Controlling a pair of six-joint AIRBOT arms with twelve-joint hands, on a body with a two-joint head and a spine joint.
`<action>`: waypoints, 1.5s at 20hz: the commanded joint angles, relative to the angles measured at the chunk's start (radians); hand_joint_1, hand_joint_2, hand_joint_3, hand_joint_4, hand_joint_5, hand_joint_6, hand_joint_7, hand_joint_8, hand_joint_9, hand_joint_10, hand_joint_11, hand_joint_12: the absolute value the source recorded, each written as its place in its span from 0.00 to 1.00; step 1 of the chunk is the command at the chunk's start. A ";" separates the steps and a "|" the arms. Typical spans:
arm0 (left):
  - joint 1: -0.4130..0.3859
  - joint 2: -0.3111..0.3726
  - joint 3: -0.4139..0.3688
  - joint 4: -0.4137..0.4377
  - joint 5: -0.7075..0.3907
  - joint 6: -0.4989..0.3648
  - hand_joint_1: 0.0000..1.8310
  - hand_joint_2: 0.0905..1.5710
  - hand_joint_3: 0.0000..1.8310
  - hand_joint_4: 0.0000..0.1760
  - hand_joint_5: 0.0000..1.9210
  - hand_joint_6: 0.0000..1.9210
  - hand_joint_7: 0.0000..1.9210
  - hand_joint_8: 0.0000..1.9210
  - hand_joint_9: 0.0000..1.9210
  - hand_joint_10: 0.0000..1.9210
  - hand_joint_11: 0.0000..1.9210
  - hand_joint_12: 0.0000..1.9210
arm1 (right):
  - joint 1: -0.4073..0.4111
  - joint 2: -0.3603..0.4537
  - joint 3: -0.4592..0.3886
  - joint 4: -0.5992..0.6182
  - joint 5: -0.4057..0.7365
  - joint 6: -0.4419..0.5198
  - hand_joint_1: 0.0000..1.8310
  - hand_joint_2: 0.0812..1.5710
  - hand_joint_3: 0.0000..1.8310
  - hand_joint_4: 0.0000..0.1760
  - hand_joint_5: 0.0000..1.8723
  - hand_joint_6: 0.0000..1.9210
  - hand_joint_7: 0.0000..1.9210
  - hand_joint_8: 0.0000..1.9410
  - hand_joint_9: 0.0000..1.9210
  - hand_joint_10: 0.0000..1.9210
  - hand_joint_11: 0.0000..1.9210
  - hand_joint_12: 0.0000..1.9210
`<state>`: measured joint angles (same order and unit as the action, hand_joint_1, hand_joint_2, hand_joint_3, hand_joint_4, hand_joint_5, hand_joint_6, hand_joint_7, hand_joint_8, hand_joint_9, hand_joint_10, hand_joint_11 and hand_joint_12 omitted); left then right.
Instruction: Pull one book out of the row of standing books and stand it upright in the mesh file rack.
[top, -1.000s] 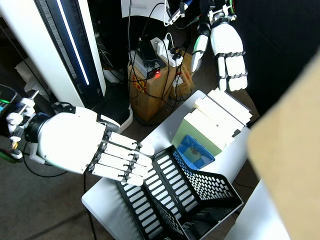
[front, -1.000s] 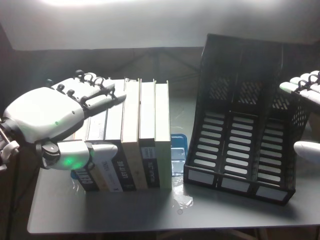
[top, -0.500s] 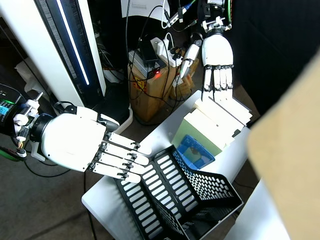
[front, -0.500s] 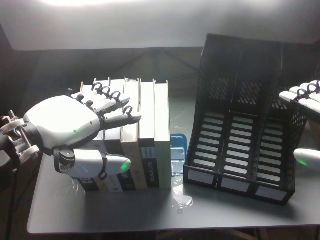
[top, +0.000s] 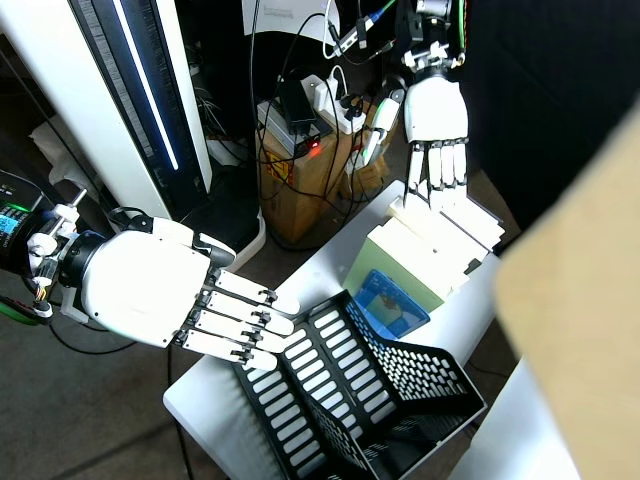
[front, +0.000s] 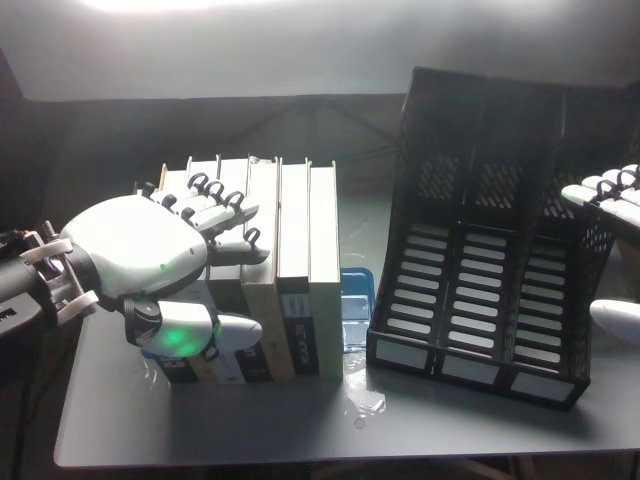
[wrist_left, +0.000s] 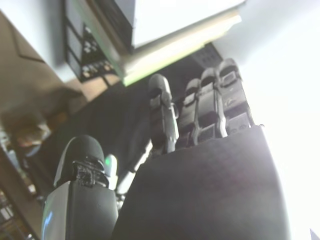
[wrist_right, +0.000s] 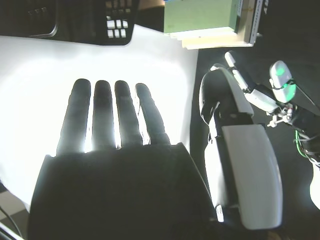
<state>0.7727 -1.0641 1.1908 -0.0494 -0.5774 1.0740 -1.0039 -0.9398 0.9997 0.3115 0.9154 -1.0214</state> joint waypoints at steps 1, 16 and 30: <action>-0.011 -0.005 0.007 -0.013 -0.089 0.006 0.04 0.72 0.00 0.43 0.19 0.01 0.00 0.00 0.00 0.00 0.00 0.00 | -0.001 -0.001 0.006 -0.002 0.115 0.009 0.14 0.82 0.00 0.00 0.00 0.00 0.00 0.00 0.00 0.00 0.00 0.00; -0.009 0.019 -0.076 0.111 0.005 0.096 0.00 0.74 0.00 0.77 0.21 0.00 0.00 0.00 0.00 0.00 0.00 0.00 | -0.016 -0.009 0.016 0.008 0.115 0.039 0.16 0.82 0.00 0.00 0.00 0.00 0.00 0.00 0.00 0.00 0.00 0.00; 0.043 0.094 -0.149 0.132 -0.106 0.065 0.00 0.75 0.00 0.54 0.23 0.00 0.00 0.00 0.00 0.00 0.00 0.00 | -0.027 -0.011 0.017 0.015 0.115 0.045 0.18 0.82 0.00 0.00 0.00 0.00 0.00 0.00 0.00 0.00 0.00 0.00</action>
<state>0.8165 -0.9764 1.0458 0.0856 -0.5758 1.1423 -1.0328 -0.9520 1.0103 0.3290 0.9161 -0.9813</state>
